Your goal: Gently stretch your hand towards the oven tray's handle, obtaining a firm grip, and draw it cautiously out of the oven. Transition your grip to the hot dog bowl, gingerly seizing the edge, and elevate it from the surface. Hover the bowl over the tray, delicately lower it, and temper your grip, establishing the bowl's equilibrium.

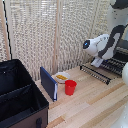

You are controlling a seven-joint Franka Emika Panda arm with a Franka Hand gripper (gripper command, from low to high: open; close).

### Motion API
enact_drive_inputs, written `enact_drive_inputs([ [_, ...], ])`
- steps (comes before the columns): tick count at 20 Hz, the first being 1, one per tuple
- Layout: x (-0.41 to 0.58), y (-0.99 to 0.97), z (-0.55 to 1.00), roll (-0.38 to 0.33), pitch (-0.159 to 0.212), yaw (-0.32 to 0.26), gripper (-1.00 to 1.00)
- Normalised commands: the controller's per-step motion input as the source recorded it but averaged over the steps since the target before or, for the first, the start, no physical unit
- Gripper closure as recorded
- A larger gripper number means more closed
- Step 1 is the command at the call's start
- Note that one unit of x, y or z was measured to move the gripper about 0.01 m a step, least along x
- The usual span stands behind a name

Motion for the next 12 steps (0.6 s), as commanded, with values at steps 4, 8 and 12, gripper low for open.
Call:
enact_drive_inputs([
  [4, 0.115, 0.94, -0.14, 0.0, 0.016, -0.049, 1.0],
  [8, 0.106, 0.74, -0.08, 0.002, 0.037, -0.071, 1.0],
  [12, 0.034, 0.36, -0.02, -0.011, 0.032, -0.08, -1.0],
])
